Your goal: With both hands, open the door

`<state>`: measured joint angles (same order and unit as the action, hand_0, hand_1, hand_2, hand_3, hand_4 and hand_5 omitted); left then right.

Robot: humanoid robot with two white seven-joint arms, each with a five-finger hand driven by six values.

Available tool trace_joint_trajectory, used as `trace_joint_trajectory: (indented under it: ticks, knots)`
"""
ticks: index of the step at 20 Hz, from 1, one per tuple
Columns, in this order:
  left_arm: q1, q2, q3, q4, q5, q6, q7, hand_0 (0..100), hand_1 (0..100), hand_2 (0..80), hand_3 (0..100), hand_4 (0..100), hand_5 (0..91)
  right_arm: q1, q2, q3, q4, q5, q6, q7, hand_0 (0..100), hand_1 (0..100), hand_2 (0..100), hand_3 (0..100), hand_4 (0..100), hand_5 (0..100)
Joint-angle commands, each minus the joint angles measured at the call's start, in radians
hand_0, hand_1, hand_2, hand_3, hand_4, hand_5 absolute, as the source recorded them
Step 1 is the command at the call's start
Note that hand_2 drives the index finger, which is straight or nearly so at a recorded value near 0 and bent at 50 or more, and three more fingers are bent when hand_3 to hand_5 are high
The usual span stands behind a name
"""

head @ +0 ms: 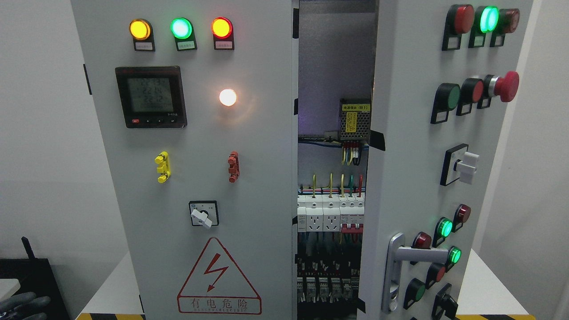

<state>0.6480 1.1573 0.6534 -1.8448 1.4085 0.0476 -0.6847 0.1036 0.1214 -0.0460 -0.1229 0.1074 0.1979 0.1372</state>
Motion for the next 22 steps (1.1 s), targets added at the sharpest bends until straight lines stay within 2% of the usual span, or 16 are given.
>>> trace_joint_trajectory:
  ticks: [1,4,10,14,16,18,22]
  knots:
    - [-0.284,0.114,-0.311,-0.007,0.009,0.037,0.001,0,0,0.0,0,0,0.0,0.001,0.000,0.000,0.000,0.000,0.000,-0.001,38,0,0,0,0,0]
    - [-0.465,0.146,-0.499,-0.005,0.007,0.037,0.008,0,0,0.0,0,0,0.0,-0.001,0.000,0.000,0.000,0.000,0.000,0.001,38,0,0,0,0,0]
    - [-0.805,0.154,-0.797,-0.005,0.010,0.067,0.057,0,0,0.0,0,0,0.0,0.001,0.000,0.000,0.000,0.000,0.000,-0.001,38,0,0,0,0,0]
    - [-1.097,0.153,-1.085,-0.002,0.012,0.077,0.095,0,0,0.0,0,0,0.0,0.001,0.000,0.000,-0.001,0.000,0.000,-0.001,38,0,0,0,0,0]
    - [-1.186,0.150,-1.185,0.004,0.017,0.075,0.106,0,0,0.0,0,0,0.0,-0.001,0.000,0.000,0.000,0.000,0.000,-0.001,38,0,0,0,0,0]
    - [-1.241,0.145,-1.250,0.004,0.038,0.077,0.106,0,0,0.0,0,0,0.0,0.001,0.000,0.000,0.000,0.000,0.000,-0.001,38,0,0,0,0,0]
    - [-1.476,0.131,-1.477,0.010,0.101,0.078,0.108,0,0,0.0,0,0,0.0,-0.001,0.000,0.000,0.000,0.000,0.000,0.001,38,0,0,0,0,0]
